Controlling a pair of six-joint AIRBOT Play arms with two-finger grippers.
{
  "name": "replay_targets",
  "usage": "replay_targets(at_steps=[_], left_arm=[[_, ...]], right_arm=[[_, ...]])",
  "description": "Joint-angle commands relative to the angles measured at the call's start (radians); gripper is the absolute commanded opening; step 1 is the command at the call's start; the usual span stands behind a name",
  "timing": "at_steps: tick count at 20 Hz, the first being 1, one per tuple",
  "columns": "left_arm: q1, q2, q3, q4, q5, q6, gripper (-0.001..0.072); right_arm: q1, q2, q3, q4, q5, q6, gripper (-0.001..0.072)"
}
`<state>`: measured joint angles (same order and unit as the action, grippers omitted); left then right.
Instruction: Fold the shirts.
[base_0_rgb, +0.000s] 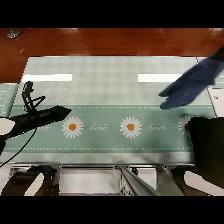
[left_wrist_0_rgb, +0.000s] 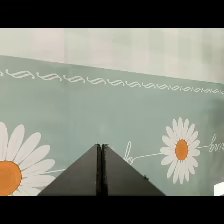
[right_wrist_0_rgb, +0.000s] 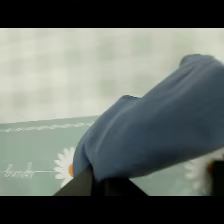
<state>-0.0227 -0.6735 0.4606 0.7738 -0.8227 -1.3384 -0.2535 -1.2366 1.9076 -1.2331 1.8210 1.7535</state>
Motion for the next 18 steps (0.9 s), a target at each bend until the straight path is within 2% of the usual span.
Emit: replay_targets(at_steps=[1, 6, 11, 12, 13, 14, 17, 18], left_arm=[[-0.001, -0.001, 0.000, 0.000, 0.004, 0.003, 0.0019], [-0.001, -0.001, 0.000, 0.000, 0.013, 0.004, 0.0019], [-0.004, -0.007, 0.000, 0.000, 0.057, 0.022, 0.0019], [-0.005, -0.009, 0.000, 0.000, 0.060, 0.022, 0.0019], [-0.005, -0.013, 0.000, 0.000, 0.061, 0.022, 0.0019], [-0.005, -0.019, 0.000, 0.000, 0.064, 0.022, 0.0019], [-0.005, -0.053, 0.005, 0.000, 0.068, 0.025, 0.0019], [-0.005, -0.069, 0.021, 0.000, 0.053, 0.059, 0.0019]], right_arm=[[-0.178, 0.214, -0.201, -0.146, 0.036, -0.010, 0.0024], [-0.464, 0.496, -0.475, -0.481, 0.035, -0.127, 0.0024], [-0.651, 0.715, -0.747, -0.692, 0.035, -0.084, 0.0026], [-0.665, 0.735, -0.805, -0.715, 0.035, -0.067, 0.0158], [-0.667, 0.740, -0.857, -0.717, 0.035, -0.054, 0.0446], [-0.667, 0.729, -0.885, -0.709, 0.031, -0.054, 0.0626], [-0.667, 0.607, -0.834, -0.653, -0.018, -0.066, 0.0621], [-0.665, 0.546, -0.778, -0.577, -0.046, -0.073, 0.0603]])
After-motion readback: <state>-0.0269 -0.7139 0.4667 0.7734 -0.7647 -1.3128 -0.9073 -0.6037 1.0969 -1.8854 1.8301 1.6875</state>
